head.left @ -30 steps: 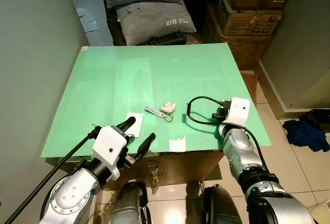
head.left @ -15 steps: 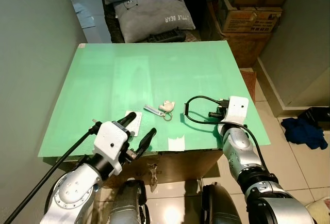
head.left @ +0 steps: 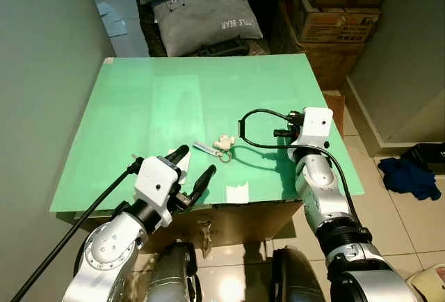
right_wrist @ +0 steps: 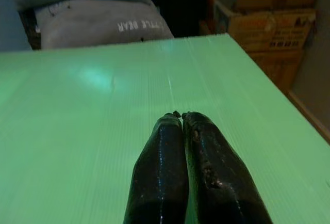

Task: Hang keys on a hook

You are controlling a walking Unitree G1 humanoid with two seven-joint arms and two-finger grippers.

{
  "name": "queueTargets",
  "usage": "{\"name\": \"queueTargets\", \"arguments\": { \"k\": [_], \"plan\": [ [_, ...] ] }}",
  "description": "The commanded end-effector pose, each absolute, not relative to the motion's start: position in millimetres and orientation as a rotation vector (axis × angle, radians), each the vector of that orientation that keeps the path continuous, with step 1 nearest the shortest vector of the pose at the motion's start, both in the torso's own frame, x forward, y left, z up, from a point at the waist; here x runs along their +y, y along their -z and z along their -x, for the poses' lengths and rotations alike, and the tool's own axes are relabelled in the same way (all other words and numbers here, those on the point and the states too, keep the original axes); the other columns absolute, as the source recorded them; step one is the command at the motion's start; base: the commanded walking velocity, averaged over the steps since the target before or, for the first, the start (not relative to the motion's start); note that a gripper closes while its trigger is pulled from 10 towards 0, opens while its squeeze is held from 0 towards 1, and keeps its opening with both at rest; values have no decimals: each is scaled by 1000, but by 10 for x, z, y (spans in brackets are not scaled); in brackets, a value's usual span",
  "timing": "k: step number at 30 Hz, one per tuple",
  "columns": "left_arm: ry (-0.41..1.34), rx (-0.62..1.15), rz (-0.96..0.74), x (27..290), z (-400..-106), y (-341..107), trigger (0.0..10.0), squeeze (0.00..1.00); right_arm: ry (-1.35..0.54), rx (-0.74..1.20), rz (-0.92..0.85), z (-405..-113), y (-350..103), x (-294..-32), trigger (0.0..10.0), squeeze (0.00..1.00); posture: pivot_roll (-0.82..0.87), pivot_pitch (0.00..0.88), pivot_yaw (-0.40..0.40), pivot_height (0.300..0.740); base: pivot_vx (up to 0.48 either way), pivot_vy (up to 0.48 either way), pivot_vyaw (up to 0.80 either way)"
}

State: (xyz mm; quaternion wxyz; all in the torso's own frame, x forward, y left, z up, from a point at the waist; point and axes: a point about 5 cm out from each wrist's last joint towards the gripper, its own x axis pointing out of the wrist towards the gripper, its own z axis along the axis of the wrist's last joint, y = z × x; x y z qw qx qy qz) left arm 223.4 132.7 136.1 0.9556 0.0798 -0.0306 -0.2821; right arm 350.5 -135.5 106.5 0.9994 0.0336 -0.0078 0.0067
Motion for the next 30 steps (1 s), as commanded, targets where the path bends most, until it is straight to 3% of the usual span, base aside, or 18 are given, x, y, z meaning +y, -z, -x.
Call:
{"name": "queueTargets", "arguments": {
  "k": [1, 4, 5, 6, 19, 30],
  "plan": [
    [589, -56, -160, 1300, -2232, -1331, 10000, 0, -14, 23, -67, -3463, -993, -1384, 0, 0, 125, 142, 29, 646, 0, 0, 0],
    [592, -55, -162, 1307, -2233, -1325, 10000, 0, -10, 91, -73, -3397, -875, -1398, 157, 0, 126, 143, 29, 646, 0, 0, 0],
    [594, -52, -166, 1313, -2229, -1319, 10000, 0, -2, 133, -93, -3346, -786, -1400, 10000, 0, 126, 143, 28, 646, 0, 0, 0],
    [594, -50, -169, 1314, -2227, -1314, 10000, 0, 9, 185, -111, -3258, -662, -1405, 10000, 1000, 127, 145, 28, 646, 0, 0, 0],
    [584, -53, -158, 1298, -2207, -1302, 10000, 0, 70, 218, -8, -2943, -498, -1455, 10000, 1000, 119, 152, 15, 646, 0, 0, 0],
    [575, -55, -155, 1290, -2213, -1288, 10000, 0, 70, 182, 54, -2937, -601, -1498, 10000, 1000, 113, 138, 4, 646, 0, 0, 0]
  ]
}}
